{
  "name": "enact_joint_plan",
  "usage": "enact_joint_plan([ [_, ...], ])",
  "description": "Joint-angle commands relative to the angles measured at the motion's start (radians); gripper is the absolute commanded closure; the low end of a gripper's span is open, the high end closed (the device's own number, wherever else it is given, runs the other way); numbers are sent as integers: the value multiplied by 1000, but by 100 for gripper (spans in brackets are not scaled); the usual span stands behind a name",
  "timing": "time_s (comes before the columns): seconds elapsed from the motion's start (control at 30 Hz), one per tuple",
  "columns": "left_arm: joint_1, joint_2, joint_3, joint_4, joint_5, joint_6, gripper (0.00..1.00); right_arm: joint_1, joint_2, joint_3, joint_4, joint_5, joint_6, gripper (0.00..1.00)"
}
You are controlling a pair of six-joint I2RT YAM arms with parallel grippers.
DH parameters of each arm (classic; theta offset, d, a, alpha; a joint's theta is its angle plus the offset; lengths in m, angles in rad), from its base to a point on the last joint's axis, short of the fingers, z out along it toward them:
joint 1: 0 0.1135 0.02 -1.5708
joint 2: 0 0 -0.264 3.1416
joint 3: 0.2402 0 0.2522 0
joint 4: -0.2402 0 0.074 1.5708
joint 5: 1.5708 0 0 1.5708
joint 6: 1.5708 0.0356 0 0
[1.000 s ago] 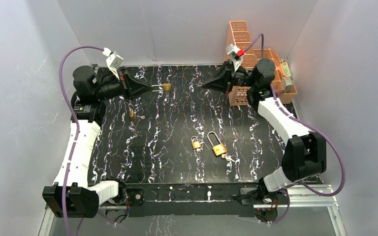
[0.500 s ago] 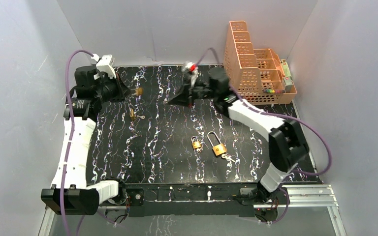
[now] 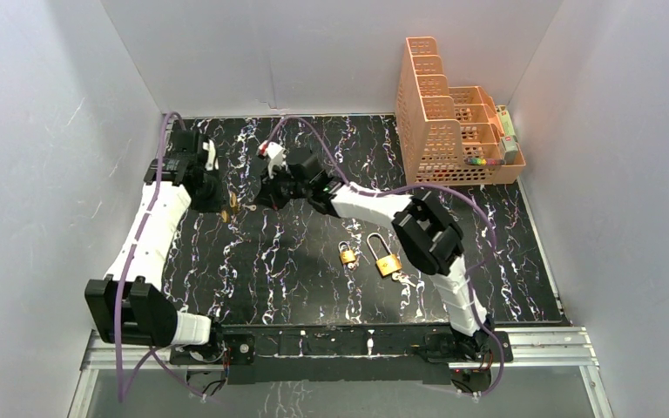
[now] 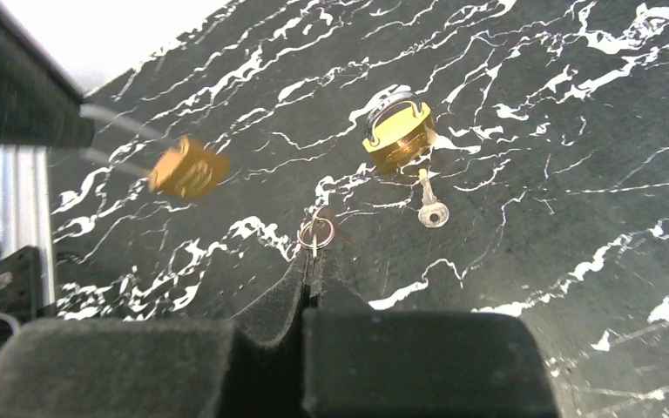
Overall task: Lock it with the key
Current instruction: Place the lock at the center of the board.
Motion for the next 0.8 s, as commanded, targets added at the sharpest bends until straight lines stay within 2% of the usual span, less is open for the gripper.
enact_joint_plan([
  [0.0,-12,27,-75,-43,-39,-33,100,31,107,120,1,85,22,100],
  [0.27,-21,97,-148,56,-165,-48,100,32,180,130,53,79,123,100],
  [0.57,-21,91,-200,203,-171,-57,100,31,234,122,91,52,184,100],
  [0.77,-21,123,-242,271,-114,-68,100,31,261,115,87,14,184,100],
])
